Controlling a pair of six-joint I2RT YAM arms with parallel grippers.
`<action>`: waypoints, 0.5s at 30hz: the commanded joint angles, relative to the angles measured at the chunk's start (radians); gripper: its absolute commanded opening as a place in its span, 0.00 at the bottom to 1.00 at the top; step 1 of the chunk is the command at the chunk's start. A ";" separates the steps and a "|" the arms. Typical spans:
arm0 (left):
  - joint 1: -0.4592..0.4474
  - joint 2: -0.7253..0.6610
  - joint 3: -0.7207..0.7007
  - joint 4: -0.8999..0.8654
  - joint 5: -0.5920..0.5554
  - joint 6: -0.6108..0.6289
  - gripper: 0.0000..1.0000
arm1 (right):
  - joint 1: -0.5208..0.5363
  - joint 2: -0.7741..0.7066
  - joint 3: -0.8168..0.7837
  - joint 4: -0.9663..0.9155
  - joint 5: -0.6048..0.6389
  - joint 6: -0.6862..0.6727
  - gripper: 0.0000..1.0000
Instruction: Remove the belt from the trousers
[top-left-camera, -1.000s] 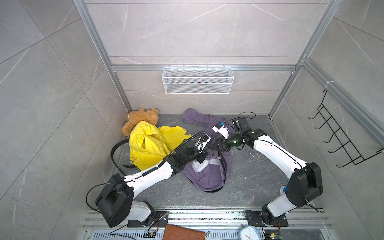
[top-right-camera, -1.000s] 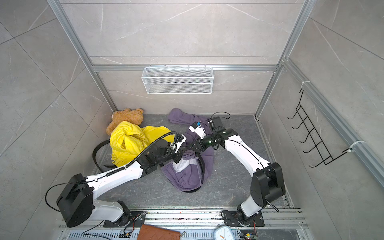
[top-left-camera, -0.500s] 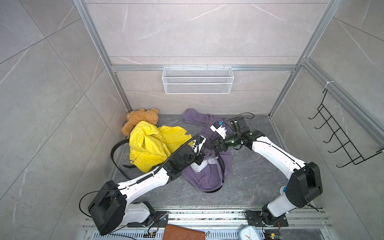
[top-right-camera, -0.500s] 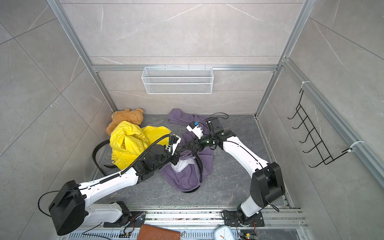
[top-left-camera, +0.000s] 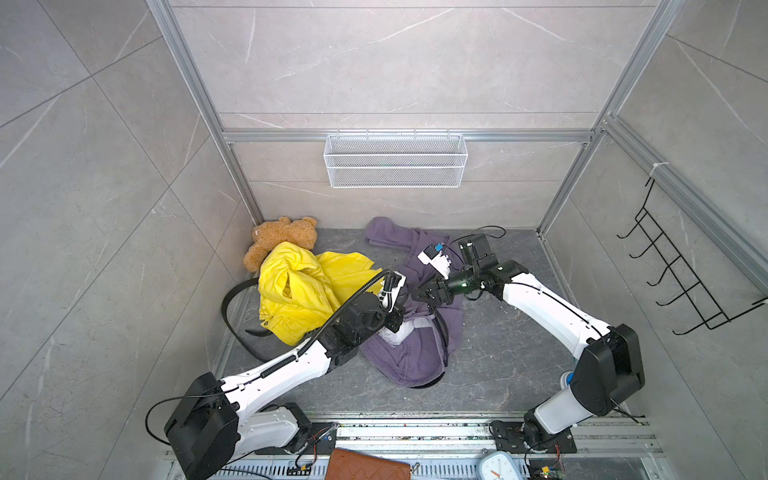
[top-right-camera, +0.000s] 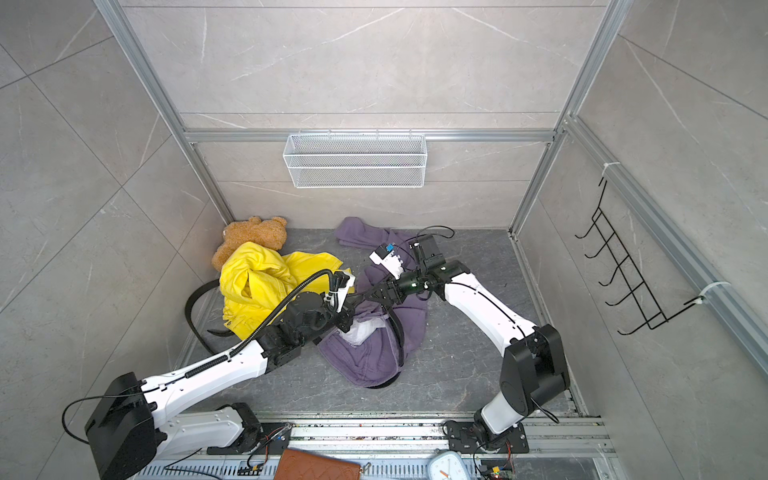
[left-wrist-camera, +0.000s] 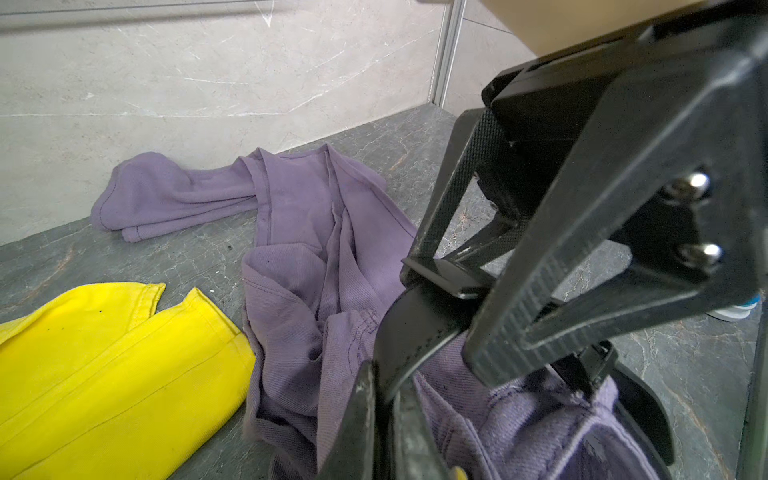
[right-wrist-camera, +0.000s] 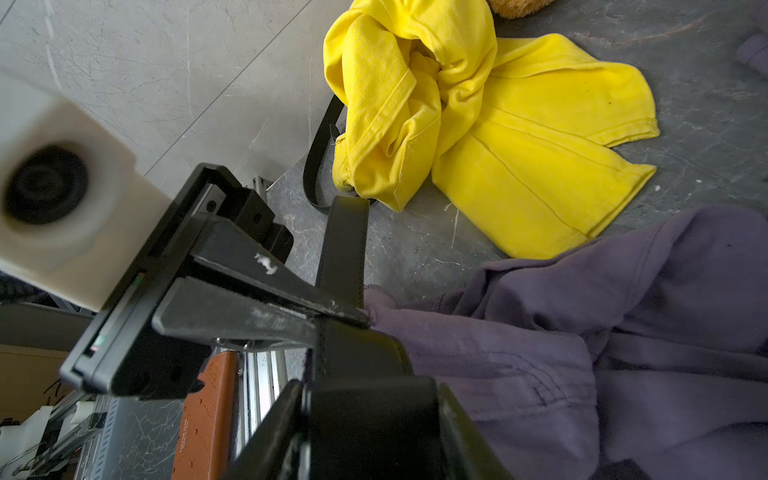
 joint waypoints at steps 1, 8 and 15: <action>0.165 -0.090 -0.018 -0.208 -0.467 -0.075 0.00 | -0.140 -0.061 0.011 -0.163 0.221 -0.007 0.00; 0.206 -0.124 -0.037 -0.250 -0.486 -0.088 0.00 | -0.167 -0.070 0.005 -0.156 0.222 0.014 0.00; 0.187 -0.065 -0.015 -0.234 -0.343 -0.098 0.00 | -0.128 -0.058 0.038 -0.150 0.217 0.000 0.00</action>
